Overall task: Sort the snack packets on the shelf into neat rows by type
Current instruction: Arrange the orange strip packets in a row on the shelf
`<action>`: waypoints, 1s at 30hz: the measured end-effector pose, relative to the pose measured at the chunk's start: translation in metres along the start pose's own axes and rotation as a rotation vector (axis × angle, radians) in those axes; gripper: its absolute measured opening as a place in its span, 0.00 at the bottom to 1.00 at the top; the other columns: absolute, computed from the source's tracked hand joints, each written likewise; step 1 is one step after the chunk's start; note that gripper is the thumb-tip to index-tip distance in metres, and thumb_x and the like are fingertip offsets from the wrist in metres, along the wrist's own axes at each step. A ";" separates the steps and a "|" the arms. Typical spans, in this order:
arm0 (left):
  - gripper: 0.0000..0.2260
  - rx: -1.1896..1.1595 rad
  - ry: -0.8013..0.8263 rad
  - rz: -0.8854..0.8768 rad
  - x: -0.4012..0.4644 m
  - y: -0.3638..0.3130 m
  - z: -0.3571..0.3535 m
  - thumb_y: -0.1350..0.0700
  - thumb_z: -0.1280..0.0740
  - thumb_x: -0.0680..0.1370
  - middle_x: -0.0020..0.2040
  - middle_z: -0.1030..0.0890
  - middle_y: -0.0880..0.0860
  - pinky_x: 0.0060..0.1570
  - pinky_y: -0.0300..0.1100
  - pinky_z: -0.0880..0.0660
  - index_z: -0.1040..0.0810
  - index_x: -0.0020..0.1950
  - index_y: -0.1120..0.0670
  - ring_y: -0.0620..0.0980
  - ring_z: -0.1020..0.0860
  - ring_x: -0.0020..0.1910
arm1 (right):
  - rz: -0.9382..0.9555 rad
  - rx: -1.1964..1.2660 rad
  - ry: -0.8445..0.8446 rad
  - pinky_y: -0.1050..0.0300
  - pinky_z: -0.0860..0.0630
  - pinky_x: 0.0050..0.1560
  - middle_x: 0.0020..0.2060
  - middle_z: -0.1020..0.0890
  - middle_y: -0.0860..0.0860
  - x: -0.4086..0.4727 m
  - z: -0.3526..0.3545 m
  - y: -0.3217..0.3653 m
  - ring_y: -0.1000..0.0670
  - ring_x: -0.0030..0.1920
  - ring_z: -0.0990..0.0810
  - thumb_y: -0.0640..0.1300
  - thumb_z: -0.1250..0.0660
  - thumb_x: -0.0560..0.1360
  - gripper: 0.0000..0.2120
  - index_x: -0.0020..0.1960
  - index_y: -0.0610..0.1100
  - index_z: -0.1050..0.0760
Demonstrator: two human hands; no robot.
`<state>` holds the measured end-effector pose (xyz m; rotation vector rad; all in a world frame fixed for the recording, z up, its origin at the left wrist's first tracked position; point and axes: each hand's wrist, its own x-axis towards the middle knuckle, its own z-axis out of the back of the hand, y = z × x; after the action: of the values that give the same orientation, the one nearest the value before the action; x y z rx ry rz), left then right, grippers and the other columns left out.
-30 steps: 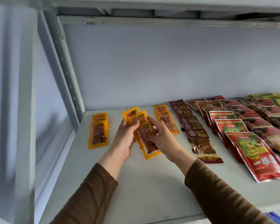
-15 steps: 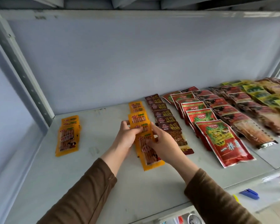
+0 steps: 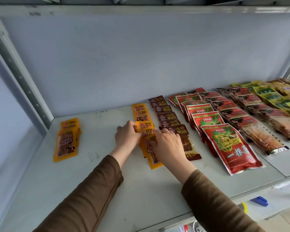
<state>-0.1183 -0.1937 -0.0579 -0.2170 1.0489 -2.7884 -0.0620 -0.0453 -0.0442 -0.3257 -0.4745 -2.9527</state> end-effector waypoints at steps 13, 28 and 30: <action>0.28 0.123 0.063 -0.016 0.004 0.006 0.009 0.34 0.32 0.75 0.57 0.18 0.50 0.60 0.52 0.34 0.32 0.68 0.50 0.56 0.23 0.62 | 0.071 -0.124 -0.033 0.49 0.30 0.61 0.62 0.24 0.50 -0.007 0.001 0.002 0.45 0.61 0.26 0.57 0.40 0.81 0.18 0.69 0.56 0.28; 0.12 -0.553 -0.450 0.030 -0.073 0.113 0.157 0.42 0.31 0.72 0.51 0.17 0.48 0.54 0.53 0.19 0.21 0.53 0.43 0.55 0.19 0.55 | 0.292 0.342 0.088 0.53 0.30 0.60 0.60 0.22 0.48 0.028 -0.029 0.187 0.45 0.62 0.25 0.51 0.36 0.79 0.20 0.70 0.48 0.28; 0.09 -0.635 -0.576 0.040 -0.079 0.128 0.166 0.45 0.31 0.73 0.55 0.18 0.50 0.51 0.43 0.20 0.22 0.51 0.44 0.54 0.20 0.58 | 0.270 0.337 0.163 0.51 0.30 0.62 0.61 0.24 0.44 0.037 -0.045 0.215 0.41 0.63 0.26 0.50 0.37 0.79 0.22 0.71 0.44 0.30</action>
<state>0.0019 -0.3802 -0.0253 -0.9765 1.6678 -2.0436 -0.0708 -0.2659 -0.0141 -0.0988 -0.8179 -2.5544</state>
